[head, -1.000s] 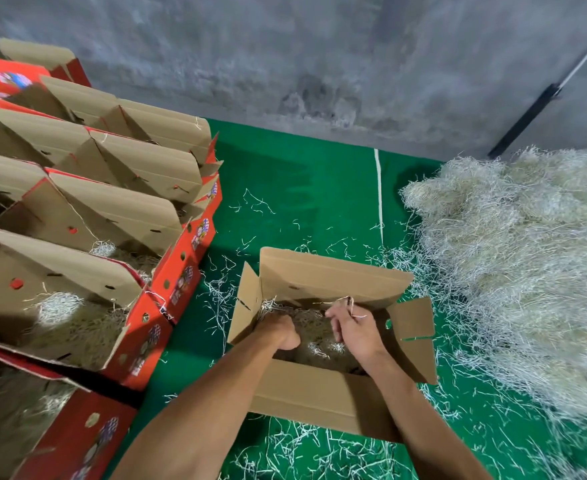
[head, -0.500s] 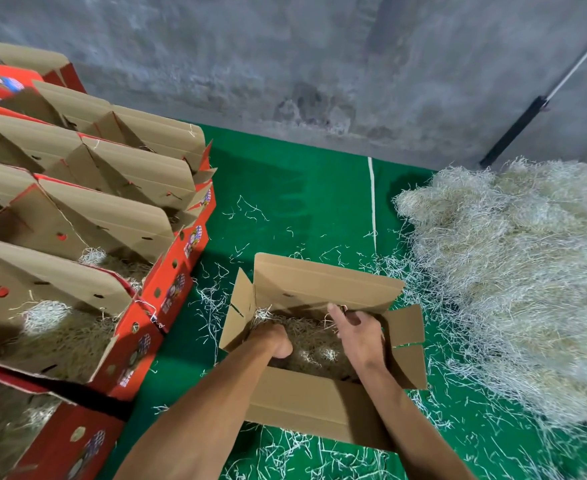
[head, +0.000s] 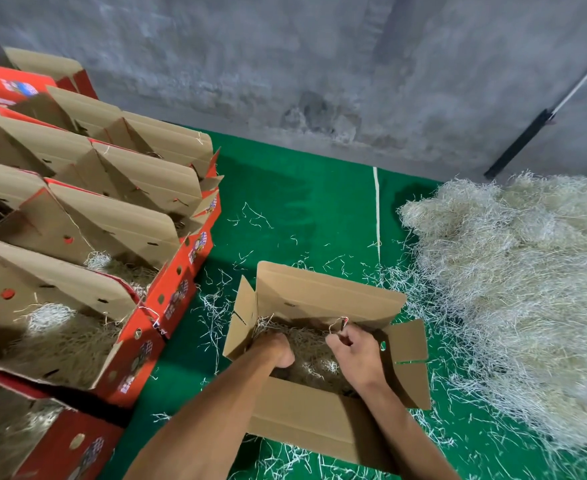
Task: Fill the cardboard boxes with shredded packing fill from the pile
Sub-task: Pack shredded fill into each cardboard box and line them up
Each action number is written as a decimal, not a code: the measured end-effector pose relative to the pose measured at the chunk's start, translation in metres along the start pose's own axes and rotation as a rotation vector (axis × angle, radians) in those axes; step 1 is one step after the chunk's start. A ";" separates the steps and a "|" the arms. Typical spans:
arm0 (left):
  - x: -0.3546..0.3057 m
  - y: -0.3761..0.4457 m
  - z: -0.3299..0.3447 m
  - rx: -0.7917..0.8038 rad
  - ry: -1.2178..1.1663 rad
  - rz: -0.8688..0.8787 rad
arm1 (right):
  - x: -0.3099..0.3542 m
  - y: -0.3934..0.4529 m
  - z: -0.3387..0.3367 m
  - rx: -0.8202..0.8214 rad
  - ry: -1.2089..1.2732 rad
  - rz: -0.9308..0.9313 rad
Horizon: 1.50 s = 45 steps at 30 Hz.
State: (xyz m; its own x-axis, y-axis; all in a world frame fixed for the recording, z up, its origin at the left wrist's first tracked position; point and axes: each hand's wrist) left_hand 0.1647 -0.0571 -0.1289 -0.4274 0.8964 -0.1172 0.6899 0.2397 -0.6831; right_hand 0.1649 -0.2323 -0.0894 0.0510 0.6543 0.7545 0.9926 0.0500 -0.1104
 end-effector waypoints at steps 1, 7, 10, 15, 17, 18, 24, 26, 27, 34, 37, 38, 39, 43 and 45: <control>0.000 0.000 0.000 -0.005 -0.002 -0.004 | 0.000 -0.001 0.000 0.024 -0.009 0.004; 0.001 0.000 0.003 -0.020 -0.025 0.019 | -0.002 0.001 -0.002 -0.021 0.045 0.208; 0.001 -0.001 0.004 -0.023 -0.013 0.025 | 0.006 0.005 0.000 -0.044 0.106 0.250; 0.002 -0.002 0.003 -0.022 0.001 0.019 | 0.008 0.018 0.002 -0.057 0.160 0.328; 0.002 -0.001 0.002 -0.017 0.004 0.017 | 0.003 0.021 0.001 -0.059 0.146 0.289; 0.002 0.000 0.002 -0.016 0.003 0.019 | 0.001 0.020 0.001 -0.063 0.109 0.251; 0.002 0.001 -0.002 0.023 -0.007 0.015 | 0.006 0.014 -0.009 0.113 -0.103 0.032; 0.002 0.002 -0.002 0.023 -0.002 0.020 | 0.008 0.009 -0.015 0.443 -0.118 -0.034; 0.002 0.002 -0.002 0.025 0.003 0.023 | 0.008 0.006 -0.017 0.592 -0.170 -0.051; 0.004 -0.002 -0.002 -0.028 0.045 0.057 | -0.003 0.006 -0.021 0.654 -0.556 0.133; 0.001 -0.004 0.000 -0.163 0.102 0.114 | -0.013 0.014 -0.014 0.524 -0.754 0.038; -0.001 -0.004 0.001 -0.235 0.120 0.142 | -0.018 0.017 -0.008 0.521 -0.788 -0.011; -0.003 -0.006 0.002 -0.288 0.116 0.168 | -0.021 0.019 -0.002 0.551 -0.815 -0.042; -0.005 -0.009 0.007 -0.160 -0.019 0.258 | -0.040 0.022 0.015 0.693 -0.869 -0.011; -0.003 -0.008 0.009 -0.073 0.026 0.284 | -0.044 0.027 0.016 0.736 -0.897 -0.025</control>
State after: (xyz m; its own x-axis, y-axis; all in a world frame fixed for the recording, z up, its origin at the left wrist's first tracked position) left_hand 0.1549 -0.0655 -0.1296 -0.1968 0.9404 -0.2772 0.8206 0.0032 -0.5716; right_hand 0.1874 -0.2477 -0.1359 -0.3570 0.9318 0.0648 0.6730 0.3047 -0.6739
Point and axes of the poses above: each hand's wrist, its own y-axis towards the middle knuckle, its own z-axis out of the palm, x = y × z, and after that the axes turned 2 degrees about -x, right-handed
